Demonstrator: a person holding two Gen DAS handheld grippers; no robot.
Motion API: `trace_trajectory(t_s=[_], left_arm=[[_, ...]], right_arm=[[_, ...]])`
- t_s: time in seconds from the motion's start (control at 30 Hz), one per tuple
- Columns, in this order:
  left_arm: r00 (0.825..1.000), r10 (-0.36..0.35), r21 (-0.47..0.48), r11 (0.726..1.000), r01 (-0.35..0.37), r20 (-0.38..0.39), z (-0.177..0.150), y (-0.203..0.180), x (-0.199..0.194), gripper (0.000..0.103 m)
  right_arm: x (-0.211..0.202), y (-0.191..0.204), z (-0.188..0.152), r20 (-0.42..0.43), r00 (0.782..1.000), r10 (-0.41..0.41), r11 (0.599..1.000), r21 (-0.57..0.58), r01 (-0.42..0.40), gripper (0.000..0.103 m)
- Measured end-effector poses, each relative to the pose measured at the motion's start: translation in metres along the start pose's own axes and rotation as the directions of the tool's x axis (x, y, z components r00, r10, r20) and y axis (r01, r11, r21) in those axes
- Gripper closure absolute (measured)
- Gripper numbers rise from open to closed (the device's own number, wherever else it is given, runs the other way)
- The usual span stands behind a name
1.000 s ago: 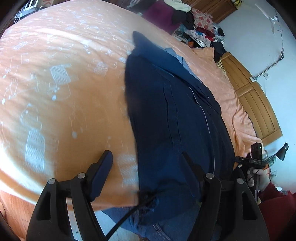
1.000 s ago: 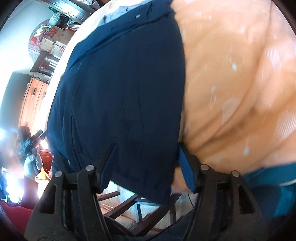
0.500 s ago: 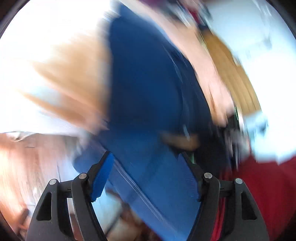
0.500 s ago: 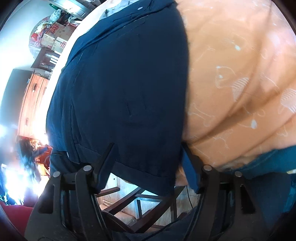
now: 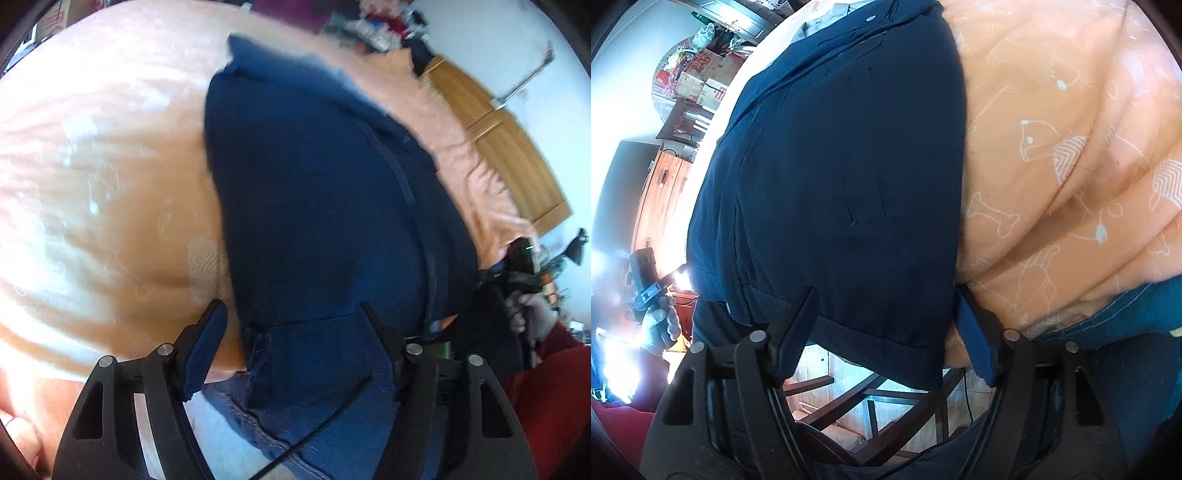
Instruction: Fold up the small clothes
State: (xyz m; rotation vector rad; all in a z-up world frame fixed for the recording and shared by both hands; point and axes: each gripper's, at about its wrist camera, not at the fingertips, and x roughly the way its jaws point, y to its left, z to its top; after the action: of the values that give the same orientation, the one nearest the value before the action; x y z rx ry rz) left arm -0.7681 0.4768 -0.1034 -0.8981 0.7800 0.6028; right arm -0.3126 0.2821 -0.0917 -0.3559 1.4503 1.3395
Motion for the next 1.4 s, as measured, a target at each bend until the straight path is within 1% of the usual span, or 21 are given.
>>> trace_trajectory(t_s=[0.07, 0.13, 0.23, 0.3, 0.37, 0.43, 0.47, 0.6, 0.67, 0.77, 0.87, 0.97, 1.0, 1.03, 1.07, 1.1, 1.23, 1.3, 1.33, 1.37, 1.4], left_arm=[[0.999, -0.053, -0.002, 0.999, 0.053, -0.013, -0.003, -0.002, 0.001, 0.037], [0.998, -0.061, 0.024, 0.998, 0.061, -0.019, -0.005, -0.006, 0.002, 0.042], [0.997, -0.078, -0.022, 0.997, 0.077, -0.015, -0.006, 0.007, 0.003, 0.052], [0.994, -0.107, -0.051, 0.993, 0.106, -0.003, -0.005, 0.014, 0.003, 0.054], [0.989, -0.145, -0.060, 0.988, 0.145, 0.005, -0.004, 0.012, 0.006, 0.054], [0.977, -0.215, -0.077, 0.974, 0.215, 0.004, -0.005, 0.008, 0.014, 0.054], [0.974, -0.226, -0.082, 0.971, 0.225, 0.001, -0.006, 0.008, 0.018, 0.054], [0.971, -0.239, -0.106, 0.965, 0.239, 0.007, -0.004, 0.011, 0.021, 0.054], [0.972, -0.234, -0.100, 0.967, 0.233, 0.002, -0.003, 0.007, 0.020, 0.054], [0.974, -0.228, -0.103, 0.968, 0.227, 0.006, -0.004, 0.009, 0.015, 0.054], [0.973, -0.230, -0.109, 0.967, 0.229, 0.012, -0.006, 0.009, 0.017, 0.054], [0.973, -0.232, -0.110, 0.967, 0.232, 0.011, -0.004, 0.009, 0.018, 0.054], [0.972, -0.234, -0.107, 0.967, 0.233, 0.008, -0.003, 0.010, 0.017, 0.054], [0.972, -0.235, -0.105, 0.966, 0.234, 0.007, -0.003, 0.010, 0.017, 0.054], [0.971, -0.238, -0.107, 0.965, 0.238, 0.006, -0.002, 0.010, 0.017, 0.054], [0.970, -0.242, -0.108, 0.964, 0.242, 0.007, -0.003, 0.011, 0.017, 0.054], [0.967, -0.254, -0.094, 0.962, 0.256, 0.028, -0.002, 0.007, 0.011, 0.057], [0.971, -0.236, -0.118, 0.964, 0.239, 0.038, 0.000, 0.012, 0.012, 0.059], [0.972, -0.234, -0.130, 0.963, 0.237, 0.037, 0.001, 0.016, 0.015, 0.063], [0.972, -0.235, -0.135, 0.962, 0.237, 0.029, 0.001, 0.019, 0.019, 0.065], [0.972, -0.235, -0.138, 0.962, 0.236, 0.028, 0.002, 0.020, 0.020, 0.066]], right_arm=[[0.001, 0.000, 0.000, 0.000, 1.000, 0.000, 1.000, 0.001, 0.000, 0.030], [0.002, 0.000, 0.001, -0.001, 1.000, 0.003, 1.000, 0.001, -0.003, 0.029], [0.002, 0.000, 0.003, -0.009, 1.000, 0.008, 1.000, -0.004, -0.008, 0.029], [0.000, -0.001, 0.002, -0.016, 1.000, 0.019, 1.000, -0.007, -0.019, 0.029], [-0.002, -0.003, 0.002, -0.025, 0.999, 0.022, 1.000, -0.004, -0.022, 0.031], [-0.004, -0.004, 0.001, -0.029, 0.999, 0.013, 1.000, -0.012, -0.014, 0.032], [-0.005, -0.004, 0.000, -0.029, 1.000, 0.007, 1.000, -0.017, -0.007, 0.033], [-0.004, -0.004, -0.002, -0.033, 0.999, -0.006, 1.000, -0.023, 0.005, 0.033], [-0.006, -0.001, -0.002, -0.033, 0.999, -0.033, 0.999, -0.033, 0.032, 0.036], [-0.022, 0.003, -0.001, 0.022, 0.997, -0.073, 0.995, -0.065, 0.074, 0.036], [-0.033, -0.004, 0.003, 0.073, 0.994, -0.077, 0.996, -0.036, 0.080, 0.036], [-0.031, -0.015, 0.006, 0.062, 0.995, -0.079, 0.997, -0.002, 0.079, 0.036], [-0.027, -0.018, 0.005, 0.046, 0.996, -0.074, 0.997, 0.001, 0.074, 0.041], [-0.022, -0.019, 0.004, 0.019, 0.999, -0.044, 0.999, 0.004, 0.044, 0.048], [-0.016, -0.019, 0.002, -0.011, 1.000, 0.006, 1.000, 0.011, -0.006, 0.052], [-0.013, -0.017, 0.001, -0.030, 0.999, 0.035, 0.999, 0.011, -0.035, 0.057], [-0.003, -0.017, 0.000, -0.044, 0.998, 0.053, 0.999, 0.005, -0.053, 0.057], [0.002, -0.022, 0.002, -0.051, 0.995, 0.083, 0.996, 0.027, -0.082, 0.054], [0.002, -0.022, 0.002, -0.054, 0.994, 0.092, 0.995, 0.028, -0.091, 0.053], [0.002, -0.020, 0.002, -0.058, 0.994, 0.090, 0.996, 0.021, -0.089, 0.052], [0.001, -0.017, 0.001, -0.064, 0.994, 0.088, 0.996, 0.009, -0.088, 0.055]])
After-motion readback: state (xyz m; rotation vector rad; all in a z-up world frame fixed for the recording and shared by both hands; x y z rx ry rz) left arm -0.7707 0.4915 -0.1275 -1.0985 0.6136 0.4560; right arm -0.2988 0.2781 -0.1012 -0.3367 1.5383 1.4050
